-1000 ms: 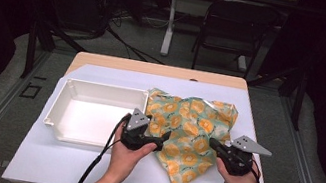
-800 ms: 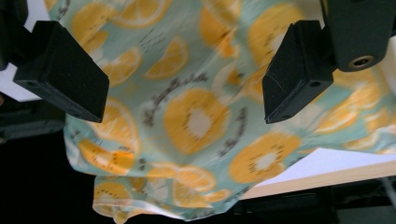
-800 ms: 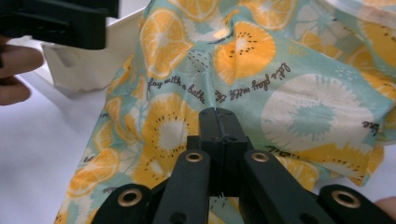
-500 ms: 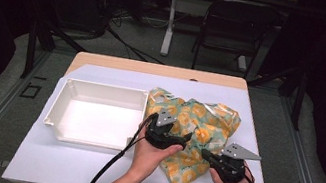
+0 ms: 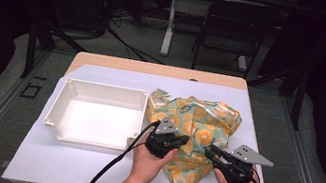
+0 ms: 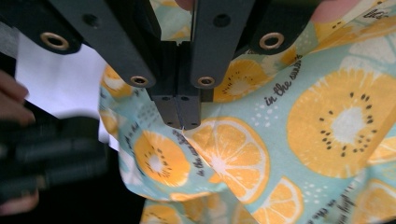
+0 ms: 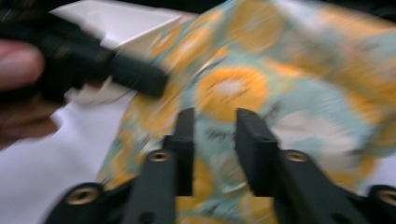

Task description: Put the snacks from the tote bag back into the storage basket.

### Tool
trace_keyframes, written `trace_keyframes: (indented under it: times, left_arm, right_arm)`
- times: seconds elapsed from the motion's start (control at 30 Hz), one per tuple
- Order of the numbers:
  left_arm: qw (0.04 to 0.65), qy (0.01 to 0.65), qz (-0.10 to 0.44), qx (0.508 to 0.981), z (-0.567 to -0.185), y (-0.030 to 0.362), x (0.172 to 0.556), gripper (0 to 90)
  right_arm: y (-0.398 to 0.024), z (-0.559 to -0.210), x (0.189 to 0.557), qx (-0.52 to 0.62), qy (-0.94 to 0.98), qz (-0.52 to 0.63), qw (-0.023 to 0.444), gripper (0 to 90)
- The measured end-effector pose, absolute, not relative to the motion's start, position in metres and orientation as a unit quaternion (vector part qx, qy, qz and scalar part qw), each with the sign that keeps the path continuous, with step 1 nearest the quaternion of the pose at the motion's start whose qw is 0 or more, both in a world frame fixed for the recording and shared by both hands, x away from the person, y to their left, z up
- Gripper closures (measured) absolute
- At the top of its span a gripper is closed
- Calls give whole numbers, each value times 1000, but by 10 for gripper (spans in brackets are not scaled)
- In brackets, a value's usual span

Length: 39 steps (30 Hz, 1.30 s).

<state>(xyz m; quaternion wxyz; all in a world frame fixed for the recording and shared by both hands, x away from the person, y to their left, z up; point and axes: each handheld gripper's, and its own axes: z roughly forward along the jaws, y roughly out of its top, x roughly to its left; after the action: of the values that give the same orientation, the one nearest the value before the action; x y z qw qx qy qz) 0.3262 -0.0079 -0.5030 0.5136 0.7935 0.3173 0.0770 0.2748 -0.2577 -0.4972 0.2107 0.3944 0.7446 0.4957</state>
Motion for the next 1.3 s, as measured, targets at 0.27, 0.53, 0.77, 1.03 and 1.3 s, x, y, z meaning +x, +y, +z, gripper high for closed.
trace_keyframes:
  times: [0.27, 0.53, 0.77, 1.03, 1.3]
  left_arm:
    - [519, 285, 70, 803, -514, -13, 304, 900]
    - [513, 274, 70, 811, -522, -18, 295, 900]
    - [515, 273, 66, 810, -521, -17, 295, 900]
    - [509, 269, 67, 815, -523, -15, 295, 900]
    - [520, 276, 74, 805, -519, -9, 291, 840]
  right_arm:
    - [-268, -483, 281, 448, 678, 503, 294, 344]
    - [-261, -470, 308, 442, 682, 497, 304, 239]
    - [-235, -480, 338, 441, 708, 449, 319, 143]
    - [-232, -481, 345, 418, 724, 430, 342, 763]
    - [-254, -470, 306, 406, 707, 477, 328, 900]
